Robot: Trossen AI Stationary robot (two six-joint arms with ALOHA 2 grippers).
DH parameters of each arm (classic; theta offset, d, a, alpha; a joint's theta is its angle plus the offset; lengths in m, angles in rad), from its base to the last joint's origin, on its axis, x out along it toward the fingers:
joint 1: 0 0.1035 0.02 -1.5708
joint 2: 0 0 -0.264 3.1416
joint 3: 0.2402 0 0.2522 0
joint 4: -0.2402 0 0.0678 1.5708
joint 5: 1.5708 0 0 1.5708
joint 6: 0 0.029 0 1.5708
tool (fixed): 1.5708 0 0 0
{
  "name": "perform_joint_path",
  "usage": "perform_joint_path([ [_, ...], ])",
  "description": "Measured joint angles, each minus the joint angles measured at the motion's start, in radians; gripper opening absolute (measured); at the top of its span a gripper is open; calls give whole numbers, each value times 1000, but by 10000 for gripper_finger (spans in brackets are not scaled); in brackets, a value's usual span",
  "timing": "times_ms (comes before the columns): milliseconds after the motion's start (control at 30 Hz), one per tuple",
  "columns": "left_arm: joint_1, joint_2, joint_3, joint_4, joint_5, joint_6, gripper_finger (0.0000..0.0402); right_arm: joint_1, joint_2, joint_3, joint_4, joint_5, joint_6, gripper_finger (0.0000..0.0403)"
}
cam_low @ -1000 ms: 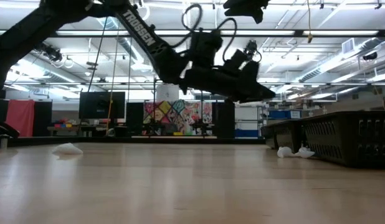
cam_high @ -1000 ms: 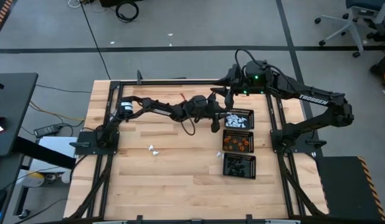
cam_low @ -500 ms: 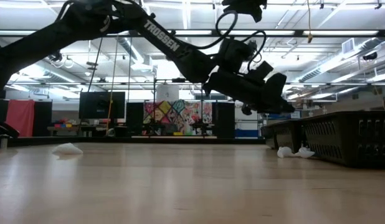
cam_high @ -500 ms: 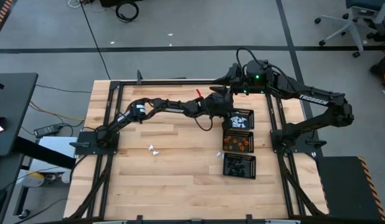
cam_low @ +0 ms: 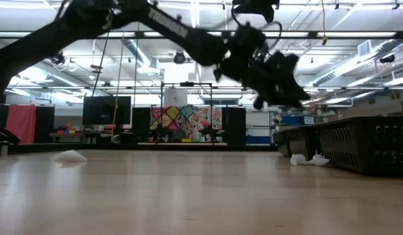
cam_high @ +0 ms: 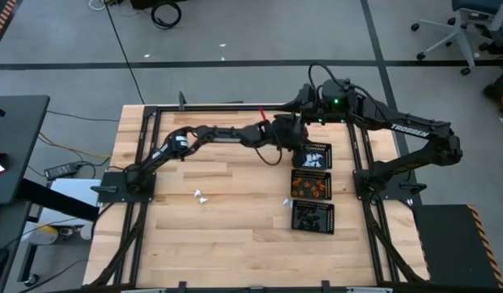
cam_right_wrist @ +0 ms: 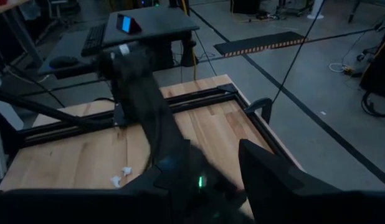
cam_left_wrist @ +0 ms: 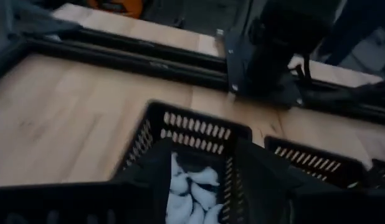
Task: Sort Halloween decoration
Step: Put the white ghost toy into the top black bin
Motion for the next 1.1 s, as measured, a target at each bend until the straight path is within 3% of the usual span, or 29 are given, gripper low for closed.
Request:
perform_joint_path([
  [167,-1,-131,-55,-200,-9,151,145,19,-9,0,33,13,0,140],
  [433,-3,-422,-491,-100,-34,171,101,78,-19,1,216,20,-43,140],
  [733,-68,-807,-980,29,-70,-43,78,108,15,1,267,-67,-25,140],
  [867,-138,-947,-1151,53,-143,-183,78,159,67,0,258,-102,17,140],
  [1100,-308,-1109,-1318,49,-201,-306,78,302,219,0,339,18,69,140],
])
